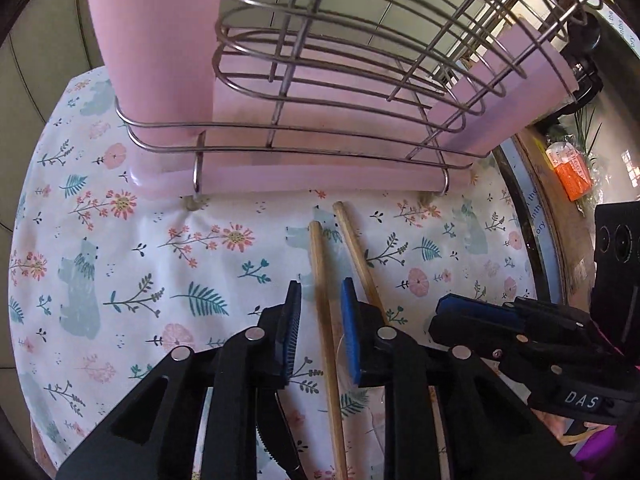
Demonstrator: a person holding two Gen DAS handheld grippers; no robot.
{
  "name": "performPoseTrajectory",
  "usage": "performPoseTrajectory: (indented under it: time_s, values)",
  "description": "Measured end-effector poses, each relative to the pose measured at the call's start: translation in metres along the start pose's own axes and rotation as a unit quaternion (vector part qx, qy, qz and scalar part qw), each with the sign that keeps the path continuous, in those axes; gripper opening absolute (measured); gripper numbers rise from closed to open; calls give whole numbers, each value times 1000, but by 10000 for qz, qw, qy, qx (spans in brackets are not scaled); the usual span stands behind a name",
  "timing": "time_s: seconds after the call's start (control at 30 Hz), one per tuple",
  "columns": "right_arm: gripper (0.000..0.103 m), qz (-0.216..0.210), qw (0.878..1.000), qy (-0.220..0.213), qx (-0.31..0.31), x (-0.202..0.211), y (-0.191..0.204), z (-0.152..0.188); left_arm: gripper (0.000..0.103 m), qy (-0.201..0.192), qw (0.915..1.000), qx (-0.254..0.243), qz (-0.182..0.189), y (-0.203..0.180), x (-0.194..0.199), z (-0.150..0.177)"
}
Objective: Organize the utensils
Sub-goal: 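Move both tools back down to the wooden chopsticks on the cloth, then grasp a wooden chopstick with the left tool while the right grasps another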
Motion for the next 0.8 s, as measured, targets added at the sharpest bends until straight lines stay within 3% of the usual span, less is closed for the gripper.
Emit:
performPoseTrajectory:
  time_s: [0.13, 0.2, 0.47, 0.53, 0.6, 0.8]
  values:
    - [20, 108, 9999, -6, 107, -5, 10, -11, 19, 161, 9998, 42, 96, -1, -10, 0]
    - [20, 172, 9997, 44, 174, -10, 15, -15, 7, 141, 9999, -11, -38, 3, -14, 1]
    - [20, 509, 9979, 273, 295, -36, 26, -20, 7, -255, 9994, 175, -126, 19, 18, 0]
    - [18, 573, 9972, 382, 301, -43, 26, -18, 7, -266, 9992, 257, -151, 25, 23, 1]
    - [8, 609, 9967, 454, 289, -45, 24, -16, 7, -248, 9990, 341, -178, 33, 26, 1]
    - [7, 900, 9942, 492, 318, -32, 8, -13, 6, -160, 9983, 538, -123, 48, 32, 2]
Point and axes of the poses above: each gripper's, at about its wrist camera, not at the fingertips, and x roughly against the way its jaws point, y to its left, z to its underside, the point moved 4 cm from there along -x, roughly the way its jaws point, and after that the axes turned 15 degrees about z, right-handed, at the moved point
